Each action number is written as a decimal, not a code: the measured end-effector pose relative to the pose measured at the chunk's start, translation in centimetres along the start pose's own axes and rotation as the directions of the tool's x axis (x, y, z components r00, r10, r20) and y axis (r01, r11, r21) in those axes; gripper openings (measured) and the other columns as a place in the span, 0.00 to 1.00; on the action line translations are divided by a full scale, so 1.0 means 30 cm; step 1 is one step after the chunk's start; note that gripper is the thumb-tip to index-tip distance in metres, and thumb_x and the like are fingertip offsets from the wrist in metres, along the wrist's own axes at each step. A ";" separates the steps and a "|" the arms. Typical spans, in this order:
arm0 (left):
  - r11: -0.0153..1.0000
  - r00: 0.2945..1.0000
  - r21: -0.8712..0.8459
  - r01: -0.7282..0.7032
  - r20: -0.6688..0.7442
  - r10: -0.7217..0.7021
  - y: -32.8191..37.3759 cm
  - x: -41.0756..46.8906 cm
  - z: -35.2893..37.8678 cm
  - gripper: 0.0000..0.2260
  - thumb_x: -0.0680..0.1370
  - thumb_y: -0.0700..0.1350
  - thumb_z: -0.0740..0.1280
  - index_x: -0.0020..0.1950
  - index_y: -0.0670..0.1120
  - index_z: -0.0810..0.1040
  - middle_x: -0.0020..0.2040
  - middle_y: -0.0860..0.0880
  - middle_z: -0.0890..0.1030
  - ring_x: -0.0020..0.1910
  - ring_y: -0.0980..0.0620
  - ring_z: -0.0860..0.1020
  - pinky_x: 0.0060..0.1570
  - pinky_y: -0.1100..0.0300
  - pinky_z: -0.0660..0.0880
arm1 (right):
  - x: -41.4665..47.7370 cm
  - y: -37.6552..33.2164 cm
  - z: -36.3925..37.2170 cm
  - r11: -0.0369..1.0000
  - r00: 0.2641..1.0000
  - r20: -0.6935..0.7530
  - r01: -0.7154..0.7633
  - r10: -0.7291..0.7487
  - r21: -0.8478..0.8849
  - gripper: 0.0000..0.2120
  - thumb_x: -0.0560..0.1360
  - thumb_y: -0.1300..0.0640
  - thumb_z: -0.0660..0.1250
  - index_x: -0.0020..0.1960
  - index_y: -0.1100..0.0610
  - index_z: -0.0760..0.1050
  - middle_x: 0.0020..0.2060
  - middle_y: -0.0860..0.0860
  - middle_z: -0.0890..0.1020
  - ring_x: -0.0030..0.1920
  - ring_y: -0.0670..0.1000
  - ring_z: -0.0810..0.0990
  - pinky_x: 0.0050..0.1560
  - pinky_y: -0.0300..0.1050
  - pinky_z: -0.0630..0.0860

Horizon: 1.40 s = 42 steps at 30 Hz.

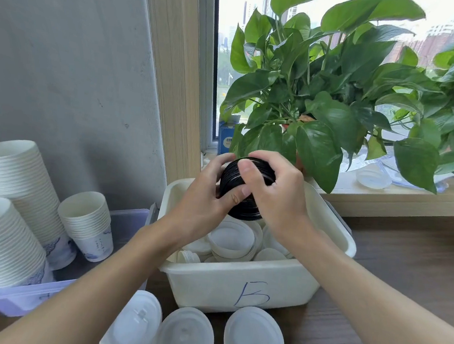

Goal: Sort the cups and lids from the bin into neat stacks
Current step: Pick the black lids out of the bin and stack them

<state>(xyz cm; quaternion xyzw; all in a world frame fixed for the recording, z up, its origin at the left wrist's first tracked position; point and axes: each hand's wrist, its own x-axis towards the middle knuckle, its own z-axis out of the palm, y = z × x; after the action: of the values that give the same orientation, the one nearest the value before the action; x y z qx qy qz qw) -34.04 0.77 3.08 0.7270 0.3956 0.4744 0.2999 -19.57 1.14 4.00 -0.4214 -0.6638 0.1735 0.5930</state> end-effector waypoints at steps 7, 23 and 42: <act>0.998 0.999 -0.054 -0.031 0.031 0.033 0.015 -0.007 0.001 0.17 0.75 0.48 0.71 0.63 0.48 0.76 0.55 0.50 0.82 0.55 0.58 0.80 0.53 0.68 0.74 | -0.004 -0.011 -0.002 1.000 0.999 -0.036 -0.001 0.002 0.006 0.19 0.67 0.38 0.62 0.47 0.53 0.75 0.41 0.47 0.80 0.43 0.43 0.78 0.42 0.32 0.73; 0.996 0.994 -0.072 -0.057 -0.092 0.050 -0.007 0.007 -0.010 0.17 0.79 0.49 0.66 0.66 0.44 0.76 0.57 0.49 0.83 0.57 0.56 0.81 0.56 0.64 0.77 | -0.003 0.002 -0.013 0.980 0.993 0.079 -0.097 0.084 0.171 0.08 0.77 0.47 0.62 0.53 0.49 0.74 0.44 0.42 0.80 0.46 0.37 0.78 0.47 0.30 0.72; 0.999 0.992 0.030 -0.012 -0.128 0.015 -0.006 0.005 -0.004 0.16 0.77 0.56 0.64 0.57 0.45 0.79 0.48 0.48 0.84 0.48 0.54 0.81 0.48 0.61 0.78 | 0.001 0.013 0.011 0.999 0.995 0.091 0.028 -0.031 0.035 0.12 0.79 0.48 0.60 0.50 0.57 0.74 0.38 0.42 0.78 0.40 0.36 0.75 0.42 0.28 0.69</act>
<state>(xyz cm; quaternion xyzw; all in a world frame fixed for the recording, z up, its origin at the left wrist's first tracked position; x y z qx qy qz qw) -34.16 1.01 3.04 0.7019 0.4162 0.5164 0.2598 -19.73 1.47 3.65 -0.3929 -0.6934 0.1951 0.5716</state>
